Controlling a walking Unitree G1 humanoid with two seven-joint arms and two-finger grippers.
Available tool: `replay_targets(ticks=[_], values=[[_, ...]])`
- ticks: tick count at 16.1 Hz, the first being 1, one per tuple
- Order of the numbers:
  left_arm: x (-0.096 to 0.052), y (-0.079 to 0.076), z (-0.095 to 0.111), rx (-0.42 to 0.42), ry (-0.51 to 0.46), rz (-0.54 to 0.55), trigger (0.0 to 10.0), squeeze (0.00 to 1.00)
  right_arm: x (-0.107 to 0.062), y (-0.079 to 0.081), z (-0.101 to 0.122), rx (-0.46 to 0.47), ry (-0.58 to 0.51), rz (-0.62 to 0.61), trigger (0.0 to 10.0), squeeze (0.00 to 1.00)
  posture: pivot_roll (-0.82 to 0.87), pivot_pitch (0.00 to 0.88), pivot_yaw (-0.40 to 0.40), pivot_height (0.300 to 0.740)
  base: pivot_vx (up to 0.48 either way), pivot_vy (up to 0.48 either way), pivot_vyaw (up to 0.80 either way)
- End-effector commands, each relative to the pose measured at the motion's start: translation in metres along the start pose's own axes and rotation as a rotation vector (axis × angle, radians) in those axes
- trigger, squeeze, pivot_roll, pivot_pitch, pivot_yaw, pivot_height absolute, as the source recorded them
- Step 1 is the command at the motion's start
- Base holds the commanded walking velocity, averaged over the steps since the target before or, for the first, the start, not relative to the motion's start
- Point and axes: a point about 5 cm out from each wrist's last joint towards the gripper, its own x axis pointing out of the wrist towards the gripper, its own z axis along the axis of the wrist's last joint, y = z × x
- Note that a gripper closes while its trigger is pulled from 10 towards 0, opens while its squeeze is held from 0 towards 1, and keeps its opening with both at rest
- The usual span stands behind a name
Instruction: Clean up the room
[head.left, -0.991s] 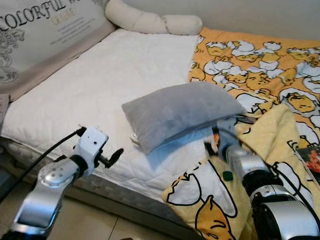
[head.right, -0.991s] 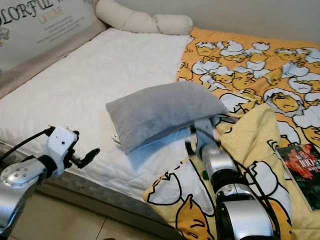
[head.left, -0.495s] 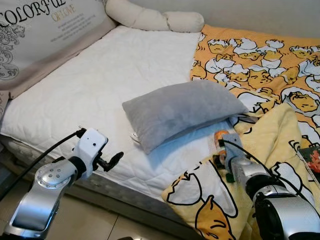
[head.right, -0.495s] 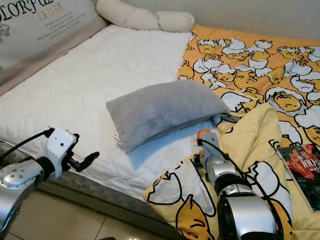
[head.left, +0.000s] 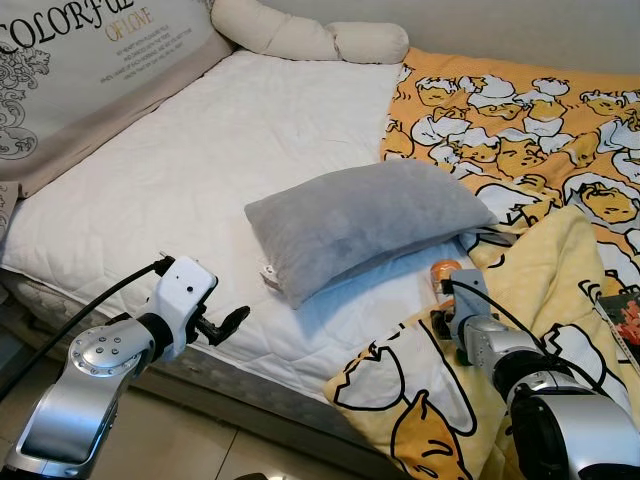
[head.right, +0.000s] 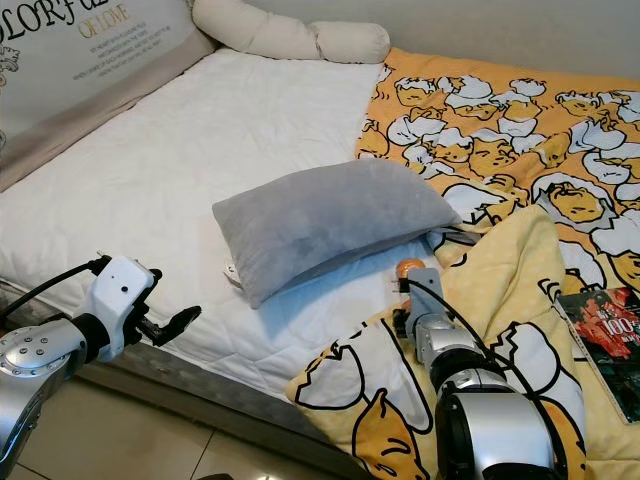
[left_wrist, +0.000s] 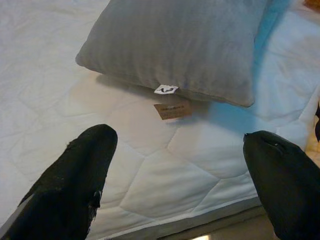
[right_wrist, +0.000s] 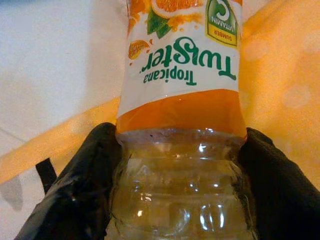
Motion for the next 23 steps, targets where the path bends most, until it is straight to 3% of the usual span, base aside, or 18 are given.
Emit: replay_targets(ticks=[1, 4, 6, 8, 10, 11, 12, 13, 14, 16, 18, 23], values=[[-0.002, -0.001, 0.003, 0.011, -0.001, -0.014, 10.0, 0.00, 0.000, -0.003, 0.003, 0.014, -0.009, -0.012, 0.0, 0.00, -0.01, 0.000, 0.036, 0.740, 0.000, 0.000, 0.00], [-0.002, -0.002, 0.003, 0.008, 0.002, -0.014, 10.0, 0.00, 0.000, -0.007, 0.007, 0.050, -0.046, -0.014, 0.0, 0.00, -0.02, 0.000, 0.040, 0.740, 0.000, 0.000, 0.00], [-0.003, -0.003, 0.002, -0.003, -0.004, 0.005, 10.0, 0.00, -0.001, -0.013, 0.014, 0.139, -0.090, -0.020, 0.0, 0.00, -0.03, 0.000, 0.036, 0.740, 0.000, 0.000, 0.00], [0.000, 0.000, 0.002, -0.016, -0.025, 0.094, 10.0, 0.00, -0.006, -0.022, 0.028, 0.194, -0.182, -0.026, 0.0, 0.00, -0.04, 0.000, 0.030, 0.740, 0.000, 0.000, 0.00], [0.002, 0.003, 0.002, -0.044, -0.040, 0.150, 10.0, 0.00, -0.020, -0.031, 0.040, 0.177, -0.337, -0.059, 0.0, 0.00, -0.06, 0.000, 0.025, 0.740, 0.000, 0.000, 0.00], [0.003, 0.004, 0.004, -0.067, -0.059, 0.172, 10.0, 0.00, -0.034, -0.033, 0.047, 0.163, -0.435, -0.072, 4.1, 0.00, -0.07, 0.000, 0.026, 0.740, 0.000, 0.000, 0.00], [0.005, 0.008, 0.010, -0.113, -0.104, 0.222, 10.0, 0.00, -0.051, -0.033, 0.055, 0.166, -0.535, -0.067, 10.0, 0.00, -0.09, 0.000, 0.034, 0.740, 0.000, 0.000, 0.00], [0.008, 0.009, 0.014, -0.149, -0.139, 0.251, 10.0, 0.00, -0.063, -0.031, 0.061, 0.170, -0.611, -0.036, 10.0, 0.00, -0.09, 0.000, 0.037, 0.740, 0.000, 0.000, 0.00], [0.011, 0.010, 0.020, -0.176, -0.183, 0.281, 10.0, 0.00, -0.082, -0.019, 0.069, 0.221, -0.728, 0.095, 10.0, 0.00, -0.10, 0.000, 0.039, 0.740, 0.000, 0.000, 0.00], [0.018, 0.005, 0.021, -0.201, -0.195, 0.299, 10.0, 0.00, -0.093, 0.012, 0.065, 0.111, -0.750, 0.310, 10.0, 0.00, -0.09, 0.000, 0.036, 0.740, 0.000, 0.000, 0.80], [0.023, 0.001, 0.021, -0.200, -0.191, 0.333, 10.0, 0.00, -0.099, 0.027, 0.058, 0.139, -0.732, 0.361, 10.0, 0.00, -0.08, 0.000, 0.031, 0.740, 0.000, 0.000, 0.80], [0.028, -0.002, 0.010, -0.214, -0.158, 0.385, 10.0, 0.00, -0.107, 0.041, 0.047, 0.228, -0.705, 0.403, 10.0, 0.00, -0.06, 0.000, 0.034, 0.740, 0.000, 0.000, 0.80]])
